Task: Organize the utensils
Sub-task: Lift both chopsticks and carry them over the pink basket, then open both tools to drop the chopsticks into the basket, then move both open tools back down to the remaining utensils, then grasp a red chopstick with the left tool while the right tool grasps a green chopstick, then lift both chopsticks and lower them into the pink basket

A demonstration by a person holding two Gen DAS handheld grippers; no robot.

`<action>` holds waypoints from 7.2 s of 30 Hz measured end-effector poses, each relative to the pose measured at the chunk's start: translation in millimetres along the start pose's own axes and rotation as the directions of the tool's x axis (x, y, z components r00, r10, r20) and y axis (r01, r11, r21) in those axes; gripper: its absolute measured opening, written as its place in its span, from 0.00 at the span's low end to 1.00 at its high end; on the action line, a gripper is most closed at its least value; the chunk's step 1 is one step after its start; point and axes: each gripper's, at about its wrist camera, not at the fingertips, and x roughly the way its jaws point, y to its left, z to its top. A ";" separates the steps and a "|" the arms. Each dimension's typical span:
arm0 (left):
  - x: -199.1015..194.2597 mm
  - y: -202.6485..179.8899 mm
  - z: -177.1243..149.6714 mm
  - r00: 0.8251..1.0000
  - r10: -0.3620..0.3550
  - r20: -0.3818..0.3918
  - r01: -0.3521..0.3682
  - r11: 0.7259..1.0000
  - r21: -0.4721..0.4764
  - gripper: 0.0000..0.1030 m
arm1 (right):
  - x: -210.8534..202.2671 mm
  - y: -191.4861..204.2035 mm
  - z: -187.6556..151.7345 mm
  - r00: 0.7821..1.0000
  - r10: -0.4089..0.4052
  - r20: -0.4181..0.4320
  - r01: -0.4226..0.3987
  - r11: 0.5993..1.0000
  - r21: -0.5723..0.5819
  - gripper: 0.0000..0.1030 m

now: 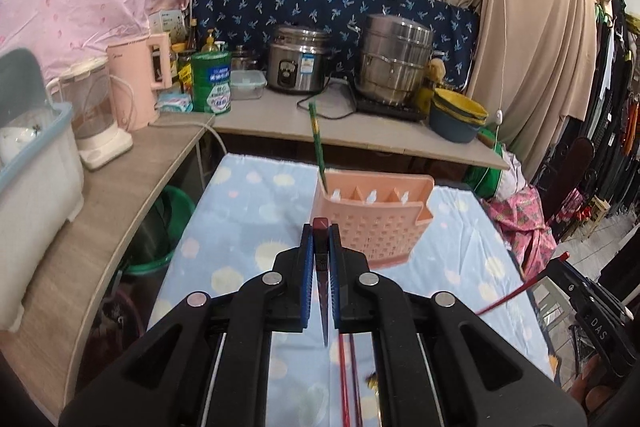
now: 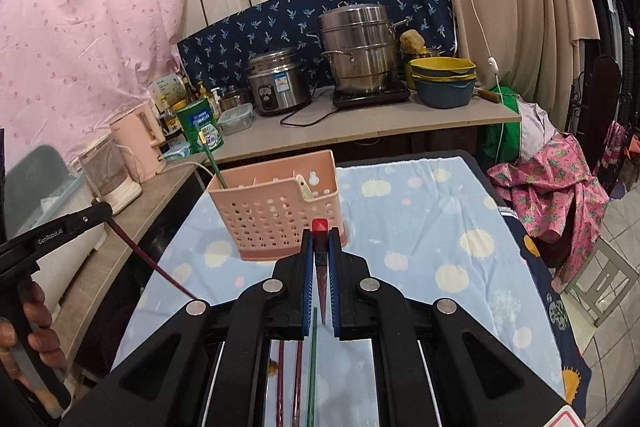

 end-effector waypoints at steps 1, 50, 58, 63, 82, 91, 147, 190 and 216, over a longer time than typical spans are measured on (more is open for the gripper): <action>-0.1 -0.9 6.9 1.000 -0.007 0.012 0.007 1.000 -0.001 0.07 | 1.8 -0.2 8.6 1.000 0.004 0.014 -0.004 1.000 0.006 0.07; 70.8 9.3 75.2 0.998 -0.005 0.063 0.010 0.997 -0.082 0.38 | 115.0 8.4 76.7 0.994 0.045 0.098 -0.059 0.989 0.137 0.29; 37.4 3.8 38.8 1.000 0.000 0.031 0.002 0.998 -0.063 0.49 | 63.3 11.1 40.3 0.994 0.087 0.058 -0.093 0.989 0.110 0.34; 21.1 0.6 -14.3 0.999 -0.001 -0.047 -0.001 0.999 -0.050 0.53 | 35.7 7.3 -17.4 0.994 0.101 -0.044 -0.095 0.989 0.113 0.34; 5.0 -4.2 -204.6 0.945 0.068 -0.320 -0.048 0.996 0.069 0.53 | -1.7 11.5 -201.9 0.931 -0.035 -0.363 0.003 0.996 -0.088 0.34; 2.0 -10.9 -227.5 0.935 0.055 -0.350 -0.025 0.996 0.090 0.53 | 5.0 11.3 -215.9 0.917 -0.038 -0.397 0.003 0.996 -0.087 0.32; 8.0 -14.1 -238.0 0.924 0.038 -0.380 0.005 0.994 0.111 0.07 | 5.0 8.7 -215.2 0.925 -0.060 -0.375 0.023 0.995 -0.102 0.07; -11.4 -16.7 5.8 0.998 -0.048 0.045 0.047 0.999 0.027 0.07 | -15.2 -5.9 18.6 0.993 0.060 0.097 -0.068 0.995 0.077 0.07; 52.0 -34.9 127.0 0.968 -0.041 0.246 0.029 0.998 0.052 0.07 | 98.0 25.5 137.6 0.967 0.090 0.239 -0.120 0.986 0.113 0.07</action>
